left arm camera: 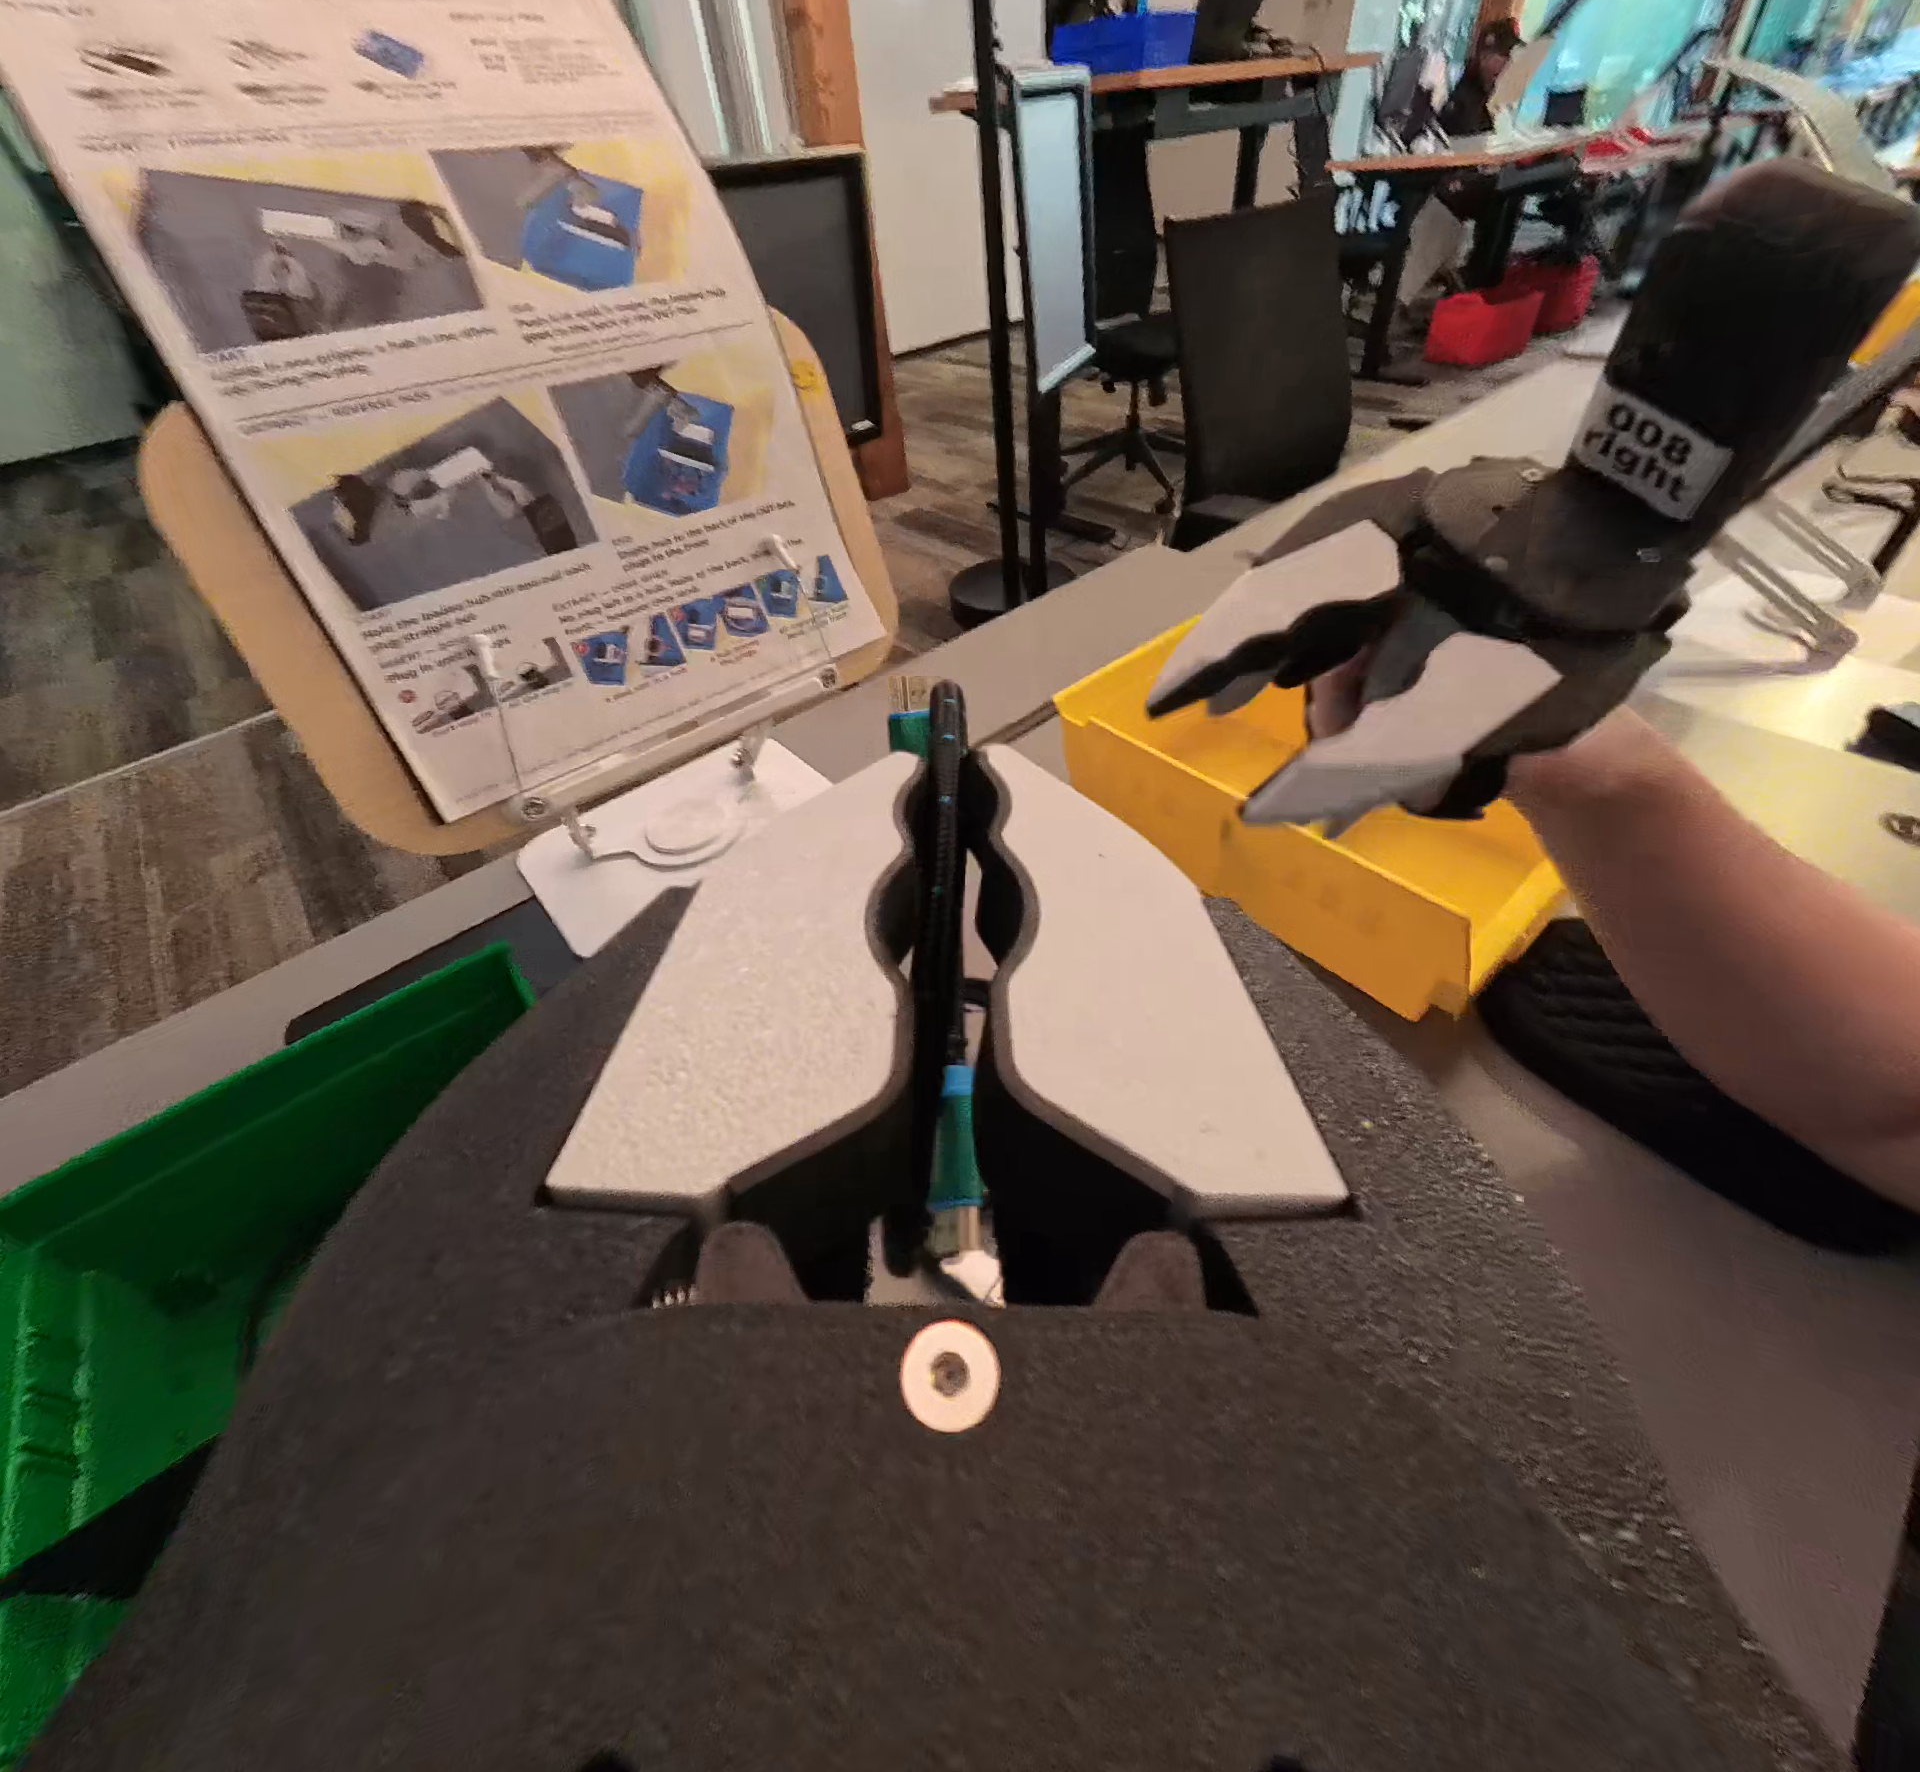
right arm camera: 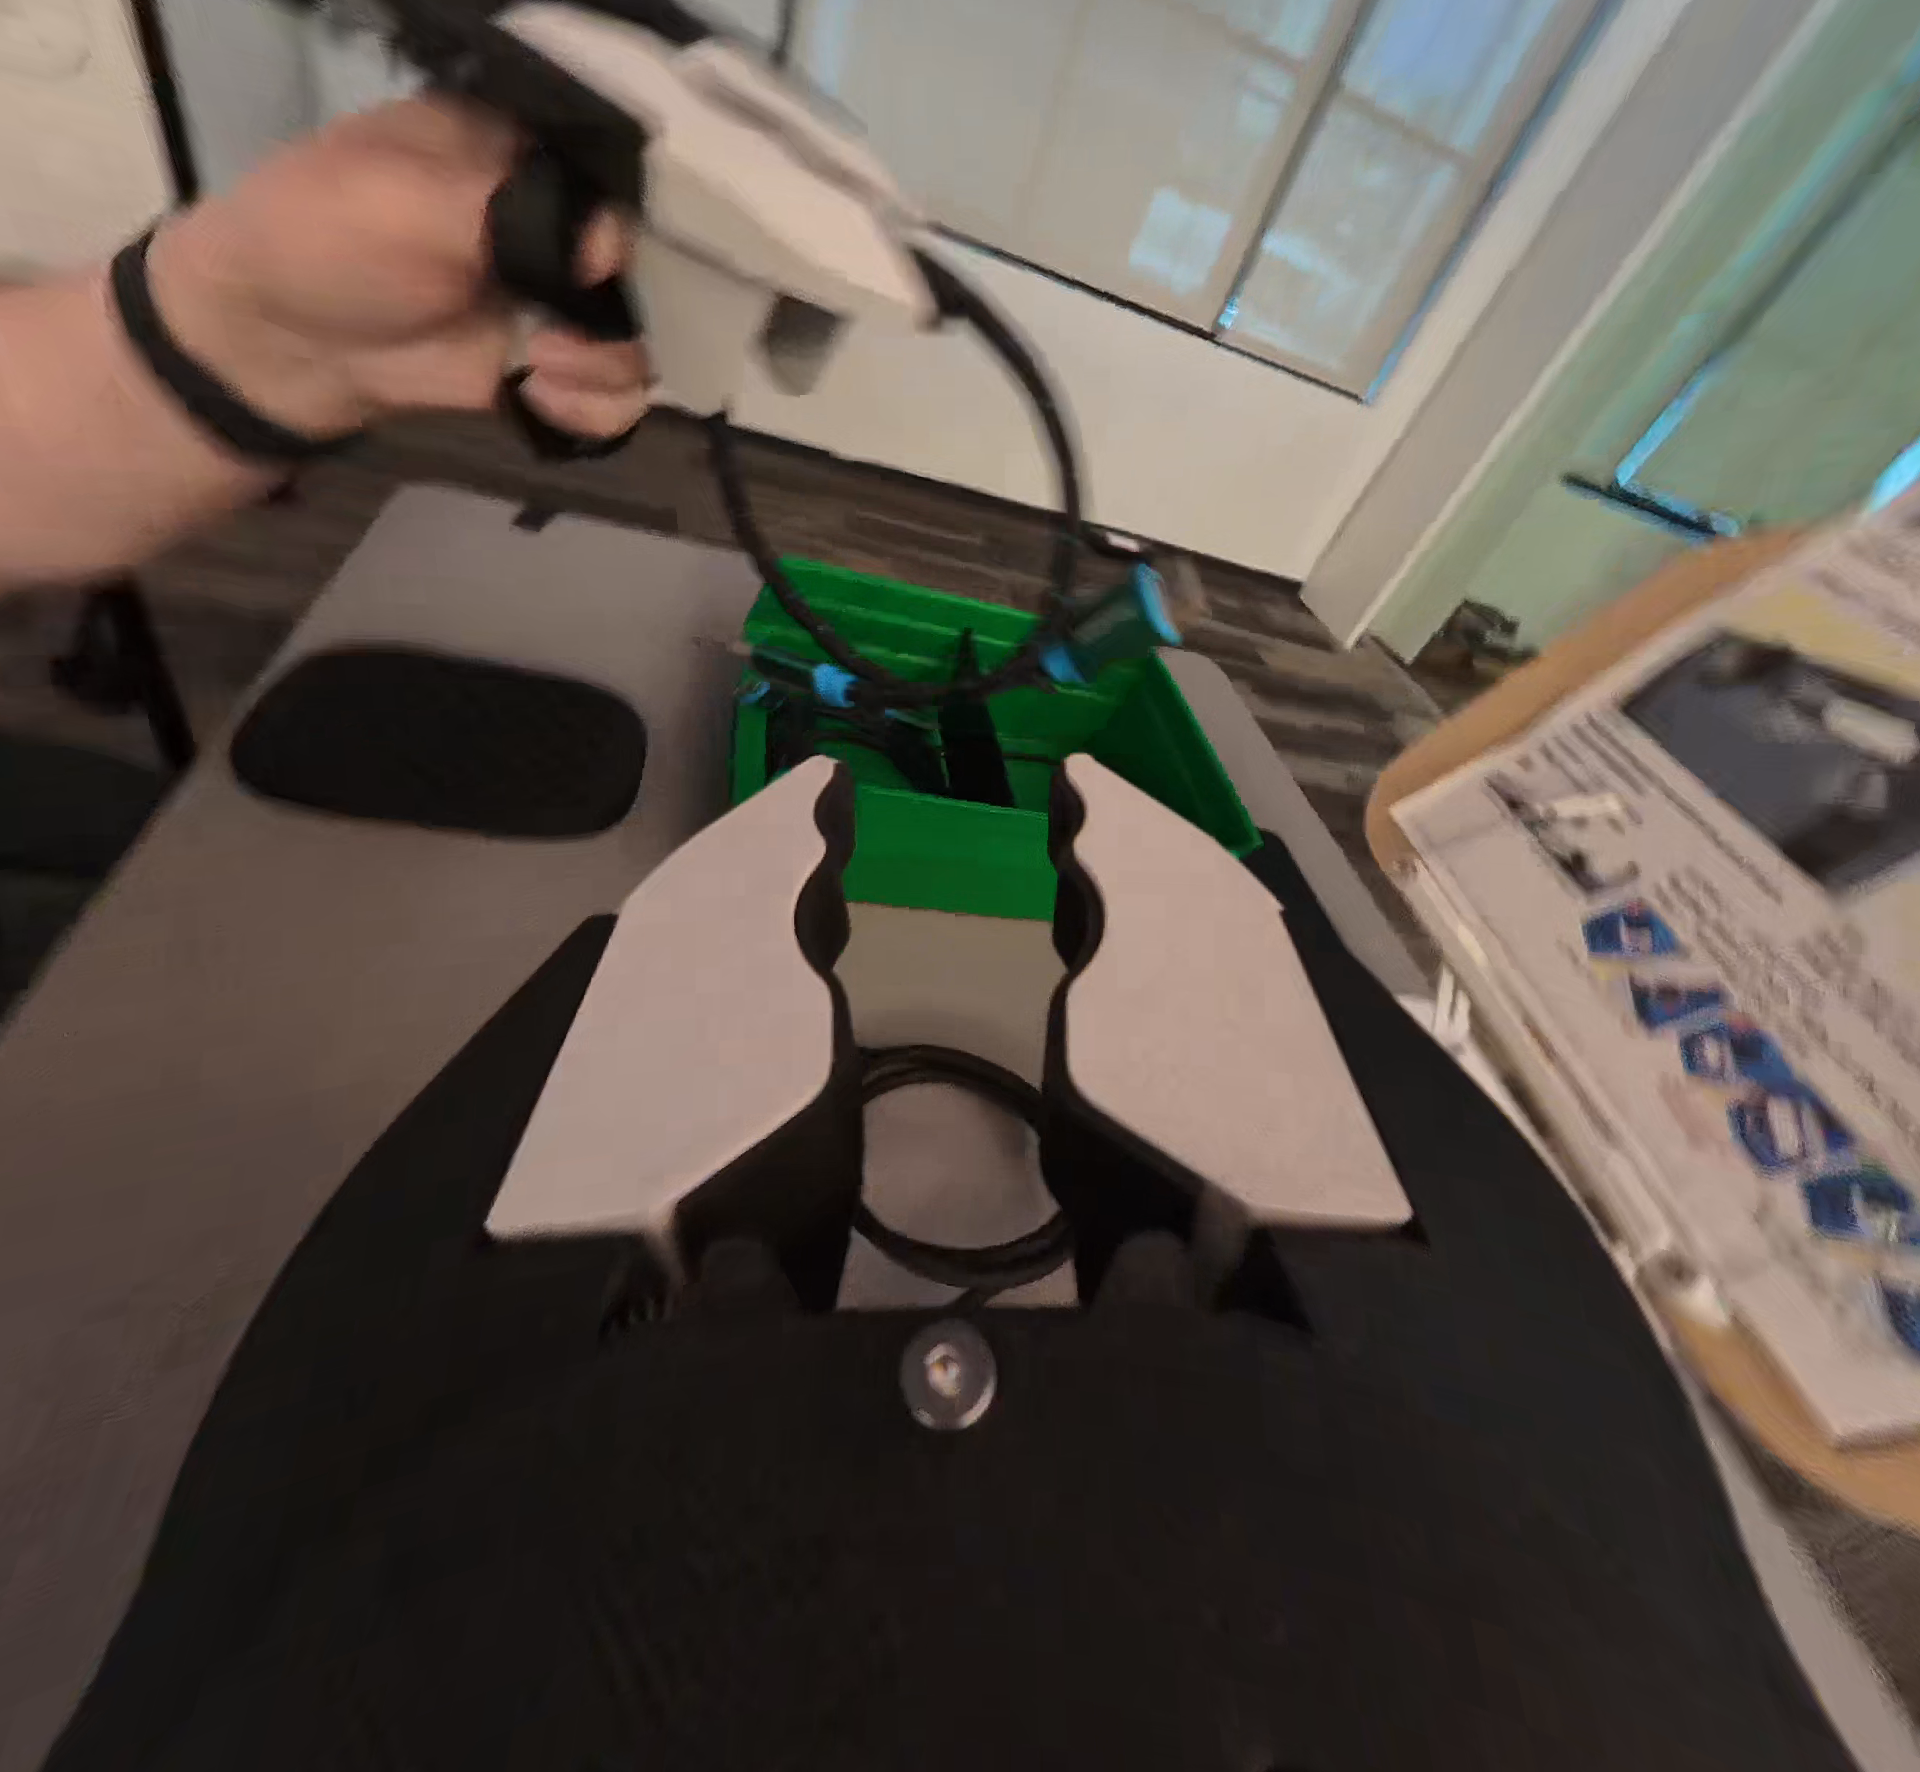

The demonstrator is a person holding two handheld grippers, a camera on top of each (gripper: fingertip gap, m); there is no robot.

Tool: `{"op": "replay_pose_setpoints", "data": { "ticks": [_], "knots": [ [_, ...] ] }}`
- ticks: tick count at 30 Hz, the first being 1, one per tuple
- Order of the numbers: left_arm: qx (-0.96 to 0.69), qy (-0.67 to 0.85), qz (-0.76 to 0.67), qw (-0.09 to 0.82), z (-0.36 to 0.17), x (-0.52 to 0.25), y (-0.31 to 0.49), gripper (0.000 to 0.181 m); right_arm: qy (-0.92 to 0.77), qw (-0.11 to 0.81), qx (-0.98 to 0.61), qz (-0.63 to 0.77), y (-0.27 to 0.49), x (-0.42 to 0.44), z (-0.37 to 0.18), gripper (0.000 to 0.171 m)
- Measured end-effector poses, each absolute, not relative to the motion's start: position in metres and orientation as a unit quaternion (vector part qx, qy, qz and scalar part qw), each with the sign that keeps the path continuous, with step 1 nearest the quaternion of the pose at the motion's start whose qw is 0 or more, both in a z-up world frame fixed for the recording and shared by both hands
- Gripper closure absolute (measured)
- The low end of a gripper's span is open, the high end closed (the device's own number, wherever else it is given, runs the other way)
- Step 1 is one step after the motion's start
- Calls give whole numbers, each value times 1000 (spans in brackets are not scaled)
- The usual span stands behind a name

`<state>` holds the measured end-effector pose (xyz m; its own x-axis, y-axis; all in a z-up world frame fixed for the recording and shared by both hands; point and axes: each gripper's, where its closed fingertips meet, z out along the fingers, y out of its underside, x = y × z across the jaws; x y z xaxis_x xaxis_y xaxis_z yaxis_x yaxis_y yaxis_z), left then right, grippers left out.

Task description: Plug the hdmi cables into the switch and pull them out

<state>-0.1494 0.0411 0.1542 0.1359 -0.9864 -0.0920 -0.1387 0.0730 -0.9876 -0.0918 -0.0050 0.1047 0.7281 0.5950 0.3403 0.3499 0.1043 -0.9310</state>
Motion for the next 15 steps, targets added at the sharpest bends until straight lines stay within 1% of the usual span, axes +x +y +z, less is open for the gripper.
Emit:
{"op": "replay_pose_setpoints", "data": {
  "ticks": [3, 7, 9, 13, 15],
  "knots": [
    [-533, 557, -416, 482, 144, -134, 30, 176, -485, 606, -630, 34, -14, -121, 71, 135],
    [-546, 557, -448, 438, 140, -120, 21, 175, -529, 580, -619, -13, -7, -131, 45, 134],
    [-546, 555, -454, 433, 141, -117, 16, 175, -531, 573, -624, -17, -3, -130, 39, 134],
    [-553, 553, -478, 400, 137, -112, 4, 176, -546, 611, -571, -52, -6, -135, 48, 135],
    [-556, 547, -497, 381, 136, -112, -1, 175, -557, 606, -563, -66, -8, -137, 46, 135]
  ]
}}
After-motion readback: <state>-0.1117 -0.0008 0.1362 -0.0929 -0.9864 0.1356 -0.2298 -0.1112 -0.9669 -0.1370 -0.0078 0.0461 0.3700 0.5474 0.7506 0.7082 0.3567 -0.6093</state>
